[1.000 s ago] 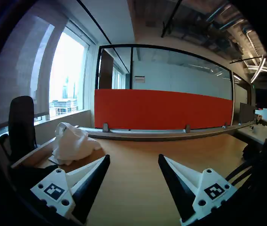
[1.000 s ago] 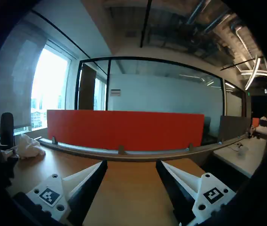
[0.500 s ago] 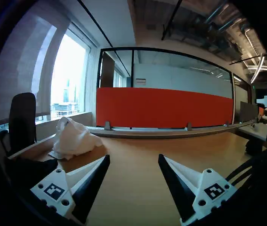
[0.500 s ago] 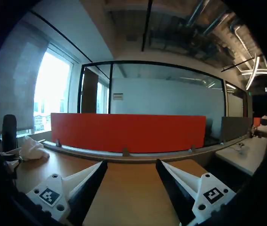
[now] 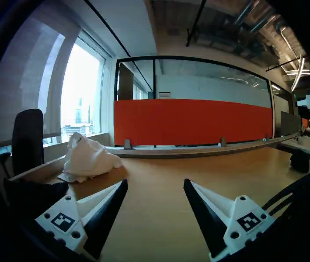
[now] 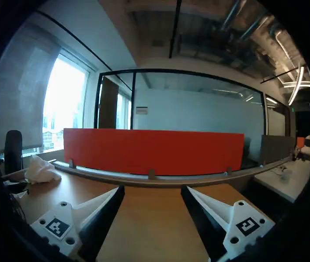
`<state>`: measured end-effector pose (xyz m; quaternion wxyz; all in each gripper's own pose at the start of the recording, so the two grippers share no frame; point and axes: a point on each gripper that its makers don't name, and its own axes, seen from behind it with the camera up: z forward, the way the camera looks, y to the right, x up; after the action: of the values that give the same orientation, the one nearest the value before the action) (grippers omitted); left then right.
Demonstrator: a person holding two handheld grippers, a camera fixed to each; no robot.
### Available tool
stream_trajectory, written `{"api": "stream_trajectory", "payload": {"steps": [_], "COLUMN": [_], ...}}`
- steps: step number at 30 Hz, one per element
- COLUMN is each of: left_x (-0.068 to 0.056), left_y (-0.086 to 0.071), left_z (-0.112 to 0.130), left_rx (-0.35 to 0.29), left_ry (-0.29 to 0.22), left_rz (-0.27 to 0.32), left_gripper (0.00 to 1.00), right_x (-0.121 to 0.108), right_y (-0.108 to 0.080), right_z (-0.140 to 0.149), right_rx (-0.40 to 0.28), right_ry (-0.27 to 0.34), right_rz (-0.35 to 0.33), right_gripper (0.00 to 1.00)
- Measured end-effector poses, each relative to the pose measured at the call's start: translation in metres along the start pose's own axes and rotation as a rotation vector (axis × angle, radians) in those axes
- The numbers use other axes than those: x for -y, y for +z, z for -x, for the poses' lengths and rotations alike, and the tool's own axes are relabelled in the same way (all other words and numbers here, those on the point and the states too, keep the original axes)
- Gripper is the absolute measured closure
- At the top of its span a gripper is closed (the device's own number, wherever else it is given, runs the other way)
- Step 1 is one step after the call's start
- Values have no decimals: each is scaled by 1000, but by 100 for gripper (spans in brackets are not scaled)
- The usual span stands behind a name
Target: Fold towel
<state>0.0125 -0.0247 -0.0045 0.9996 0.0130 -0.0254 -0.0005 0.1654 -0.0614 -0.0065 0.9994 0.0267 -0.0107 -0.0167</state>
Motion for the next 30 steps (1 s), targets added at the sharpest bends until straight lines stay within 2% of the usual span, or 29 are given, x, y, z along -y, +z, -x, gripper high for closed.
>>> {"api": "stream_trajectory", "payload": {"steps": [14,30], "left_x": [-10,-13], "left_y": [7,9], "left_z": [17,18], "left_rx": [-8,-13], "left_ry": [10,11], "left_rz": [8,0], "left_gripper": [5,5], "right_x": [3,3], "right_y": [6,7], "right_z": [1,1], "right_rx": [-11,-9], "right_ry": [-9,2], "right_rz": [-6,-7], "right_gripper": [0,0]}}
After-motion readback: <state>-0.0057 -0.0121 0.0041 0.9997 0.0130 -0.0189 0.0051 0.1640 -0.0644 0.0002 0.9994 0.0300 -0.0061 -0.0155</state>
